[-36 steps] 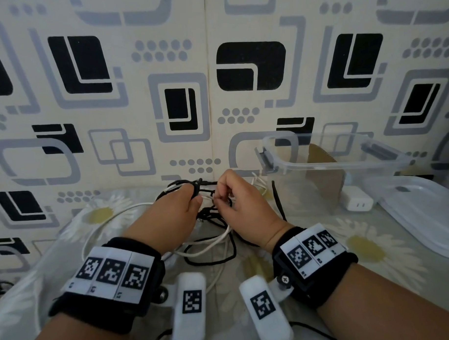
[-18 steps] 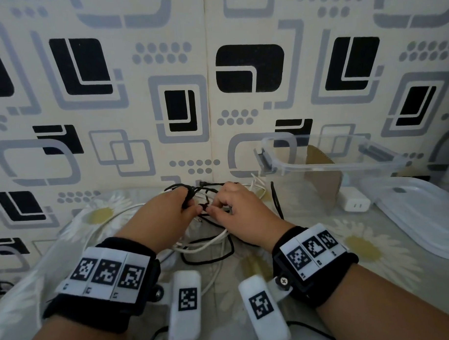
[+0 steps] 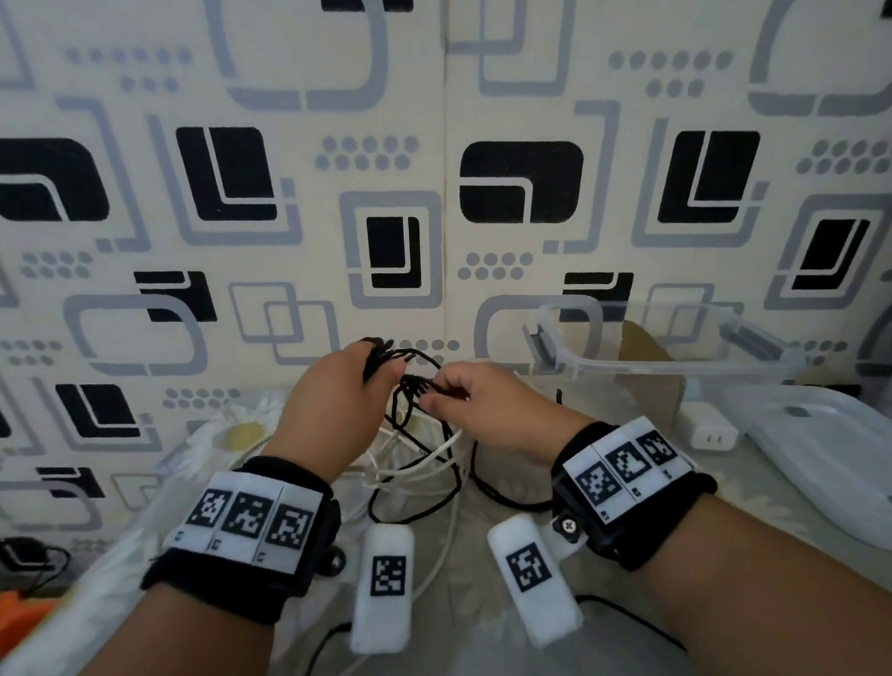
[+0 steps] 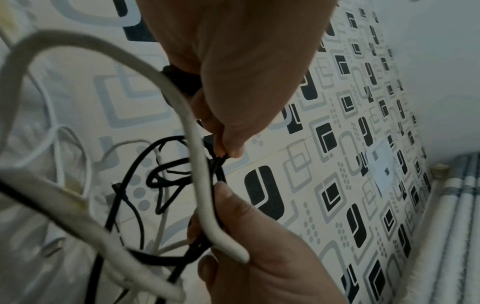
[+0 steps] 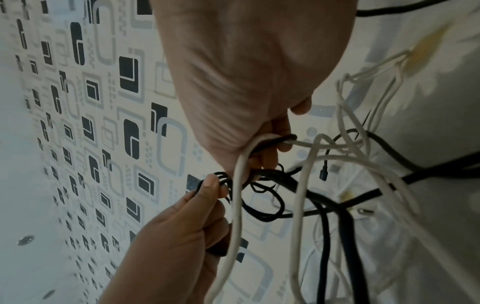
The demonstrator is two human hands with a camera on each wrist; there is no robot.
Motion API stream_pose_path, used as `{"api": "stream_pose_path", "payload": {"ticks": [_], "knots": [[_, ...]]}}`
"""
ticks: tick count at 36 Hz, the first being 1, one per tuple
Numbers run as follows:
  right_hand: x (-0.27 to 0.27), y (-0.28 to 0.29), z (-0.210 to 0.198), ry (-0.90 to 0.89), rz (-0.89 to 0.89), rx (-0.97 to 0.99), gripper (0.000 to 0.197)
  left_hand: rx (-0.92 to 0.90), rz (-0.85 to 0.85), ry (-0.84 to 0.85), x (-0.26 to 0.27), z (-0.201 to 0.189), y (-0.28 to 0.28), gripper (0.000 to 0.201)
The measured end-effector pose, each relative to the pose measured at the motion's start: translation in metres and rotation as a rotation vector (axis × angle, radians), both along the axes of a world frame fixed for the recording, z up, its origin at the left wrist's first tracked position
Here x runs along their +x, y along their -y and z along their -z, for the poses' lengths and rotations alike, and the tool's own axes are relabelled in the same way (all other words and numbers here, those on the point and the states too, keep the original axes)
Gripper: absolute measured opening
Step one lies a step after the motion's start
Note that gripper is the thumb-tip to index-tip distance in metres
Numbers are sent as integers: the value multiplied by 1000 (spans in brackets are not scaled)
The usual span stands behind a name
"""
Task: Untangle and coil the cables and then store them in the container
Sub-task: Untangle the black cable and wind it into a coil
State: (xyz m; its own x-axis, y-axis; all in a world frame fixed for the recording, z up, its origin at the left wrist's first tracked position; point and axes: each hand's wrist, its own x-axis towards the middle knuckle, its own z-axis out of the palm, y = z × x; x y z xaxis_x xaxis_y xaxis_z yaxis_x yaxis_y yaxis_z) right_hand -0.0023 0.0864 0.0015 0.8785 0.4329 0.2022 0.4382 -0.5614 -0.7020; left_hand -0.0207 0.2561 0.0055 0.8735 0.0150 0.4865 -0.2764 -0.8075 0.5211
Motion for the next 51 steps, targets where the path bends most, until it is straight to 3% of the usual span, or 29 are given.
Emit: {"api": "stream_pose_path", "payload": {"ticks": [9, 16, 22, 29, 34, 43, 51], "knots": [[-5, -8, -25, 53, 31, 113, 20, 26, -33, -117, -8, -35, -11, 35], [-7, -16, -43, 163, 83, 230, 20, -54, -7, -116, -12, -61, -15, 25], [-9, -11, -64, 116, 175, 460, 23, 85, -92, -110, -12, -75, -25, 22], [-3, -4, -73, 184, 252, 504, 22, 91, -227, -46, -8, -69, -54, 27], [10, 14, -79, 138, 367, 583, 21, 133, -357, -31, -9, -65, -82, 32], [17, 27, -81, 53, 523, 926, 24, 80, -402, -54, 0, -44, -107, 27], [13, 27, -71, 124, 512, 926, 20, -80, -363, -105, 0, -38, -119, 26]]}}
